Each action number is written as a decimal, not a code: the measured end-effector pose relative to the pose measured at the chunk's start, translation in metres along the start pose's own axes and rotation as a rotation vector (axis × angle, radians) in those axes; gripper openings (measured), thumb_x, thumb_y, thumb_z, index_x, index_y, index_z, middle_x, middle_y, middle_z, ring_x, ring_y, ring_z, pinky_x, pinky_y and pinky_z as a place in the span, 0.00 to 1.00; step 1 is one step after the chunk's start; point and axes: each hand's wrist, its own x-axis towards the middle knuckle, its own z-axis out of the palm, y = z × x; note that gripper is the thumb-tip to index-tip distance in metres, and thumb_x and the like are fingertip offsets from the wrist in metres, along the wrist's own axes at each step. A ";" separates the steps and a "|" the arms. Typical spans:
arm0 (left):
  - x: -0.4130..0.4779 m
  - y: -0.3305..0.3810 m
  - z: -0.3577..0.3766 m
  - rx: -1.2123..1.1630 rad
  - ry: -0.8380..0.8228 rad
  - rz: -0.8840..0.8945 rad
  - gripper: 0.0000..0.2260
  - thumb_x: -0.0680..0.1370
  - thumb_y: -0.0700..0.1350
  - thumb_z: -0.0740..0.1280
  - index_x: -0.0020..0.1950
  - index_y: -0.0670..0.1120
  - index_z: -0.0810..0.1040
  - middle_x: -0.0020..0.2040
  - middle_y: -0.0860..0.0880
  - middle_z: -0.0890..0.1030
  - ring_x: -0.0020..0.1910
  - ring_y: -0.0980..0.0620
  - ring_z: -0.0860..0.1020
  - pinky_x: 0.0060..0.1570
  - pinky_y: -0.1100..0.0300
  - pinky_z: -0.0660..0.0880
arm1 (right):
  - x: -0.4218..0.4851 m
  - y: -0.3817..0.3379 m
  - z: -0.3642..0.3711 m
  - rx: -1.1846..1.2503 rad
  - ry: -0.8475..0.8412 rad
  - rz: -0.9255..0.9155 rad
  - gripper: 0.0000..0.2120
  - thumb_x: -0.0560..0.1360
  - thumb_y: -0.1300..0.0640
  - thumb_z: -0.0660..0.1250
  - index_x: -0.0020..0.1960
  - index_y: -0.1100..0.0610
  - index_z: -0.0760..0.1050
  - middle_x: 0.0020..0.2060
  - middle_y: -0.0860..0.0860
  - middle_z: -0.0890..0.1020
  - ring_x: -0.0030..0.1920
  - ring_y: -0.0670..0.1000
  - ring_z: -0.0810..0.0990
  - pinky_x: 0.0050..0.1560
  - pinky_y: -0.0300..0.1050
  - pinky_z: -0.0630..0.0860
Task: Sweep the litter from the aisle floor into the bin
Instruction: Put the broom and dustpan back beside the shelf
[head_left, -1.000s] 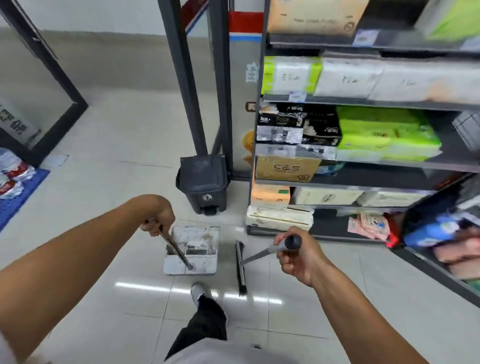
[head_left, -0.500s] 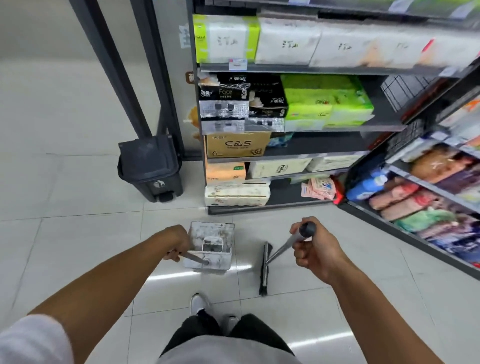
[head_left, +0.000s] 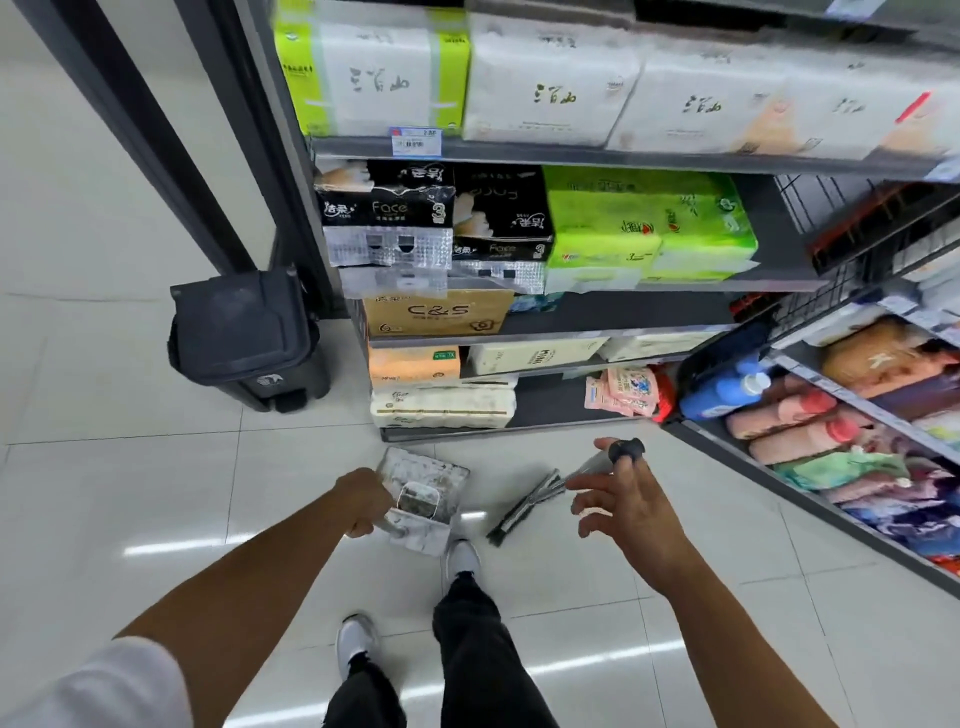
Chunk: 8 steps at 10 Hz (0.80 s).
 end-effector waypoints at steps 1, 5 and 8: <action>0.027 0.025 -0.004 -0.064 0.003 -0.047 0.14 0.77 0.41 0.63 0.60 0.37 0.79 0.47 0.44 0.82 0.28 0.54 0.74 0.21 0.71 0.71 | 0.042 -0.013 -0.010 -0.176 -0.010 -0.011 0.34 0.63 0.33 0.73 0.60 0.50 0.69 0.47 0.62 0.84 0.38 0.58 0.82 0.36 0.51 0.79; 0.081 0.078 -0.006 -0.244 0.050 -0.141 0.08 0.78 0.41 0.62 0.54 0.44 0.78 0.32 0.48 0.74 0.25 0.54 0.74 0.16 0.72 0.67 | 0.207 -0.049 0.026 -0.678 0.103 -0.321 0.10 0.78 0.48 0.65 0.48 0.54 0.74 0.34 0.52 0.83 0.36 0.52 0.81 0.39 0.42 0.76; 0.093 0.097 0.026 -0.297 -0.147 -0.253 0.11 0.78 0.43 0.62 0.37 0.41 0.66 0.32 0.43 0.70 0.25 0.50 0.71 0.19 0.68 0.67 | 0.283 -0.061 0.072 -0.799 0.165 -0.397 0.18 0.79 0.47 0.64 0.48 0.63 0.78 0.41 0.58 0.85 0.45 0.60 0.81 0.44 0.50 0.77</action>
